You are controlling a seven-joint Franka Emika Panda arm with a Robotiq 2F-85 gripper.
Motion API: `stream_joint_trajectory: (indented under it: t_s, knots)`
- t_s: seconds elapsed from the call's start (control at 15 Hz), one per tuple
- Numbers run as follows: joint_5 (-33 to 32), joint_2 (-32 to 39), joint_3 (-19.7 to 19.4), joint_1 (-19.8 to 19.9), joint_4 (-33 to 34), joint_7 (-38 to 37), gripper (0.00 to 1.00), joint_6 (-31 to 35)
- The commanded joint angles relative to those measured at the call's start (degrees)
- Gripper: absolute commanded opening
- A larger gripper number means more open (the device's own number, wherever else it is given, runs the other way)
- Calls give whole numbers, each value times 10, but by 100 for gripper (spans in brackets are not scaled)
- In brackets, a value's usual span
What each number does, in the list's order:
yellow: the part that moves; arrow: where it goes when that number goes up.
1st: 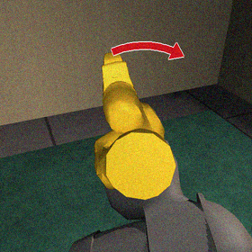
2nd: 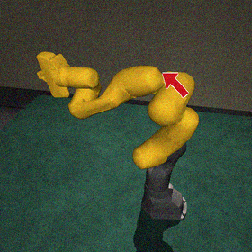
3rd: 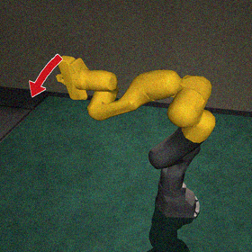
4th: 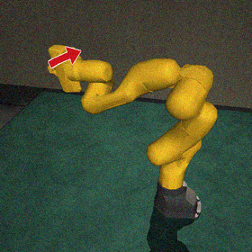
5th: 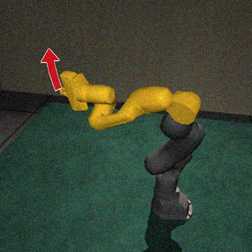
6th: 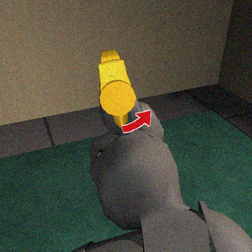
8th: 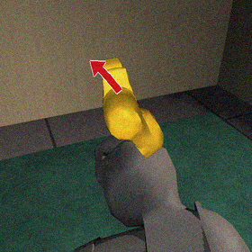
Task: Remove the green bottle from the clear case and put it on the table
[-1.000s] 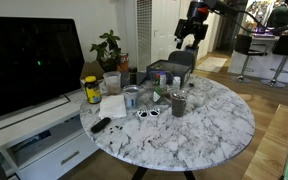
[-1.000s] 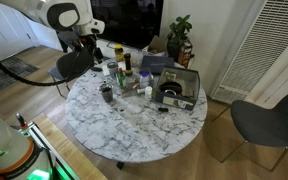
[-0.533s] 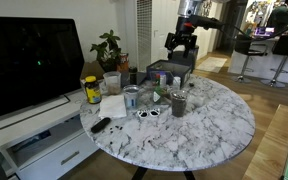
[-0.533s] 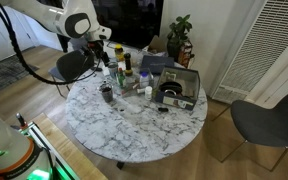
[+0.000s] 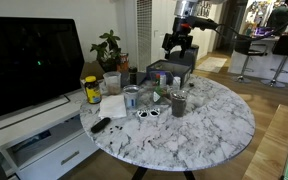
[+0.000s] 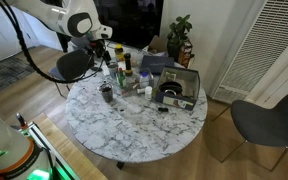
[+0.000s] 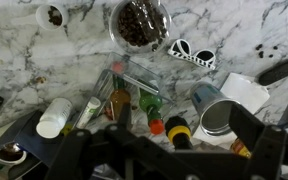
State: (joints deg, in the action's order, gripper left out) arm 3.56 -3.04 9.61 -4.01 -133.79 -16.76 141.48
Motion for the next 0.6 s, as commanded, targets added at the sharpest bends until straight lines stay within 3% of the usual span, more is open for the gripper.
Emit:
stream_joint_trajectory:
  t_s: [0.0,0.53]
  knots:
    - [-13,86,-9,-12,63,43,100,-14]
    - [-79,214,-34,-23,161,82,100,-5]
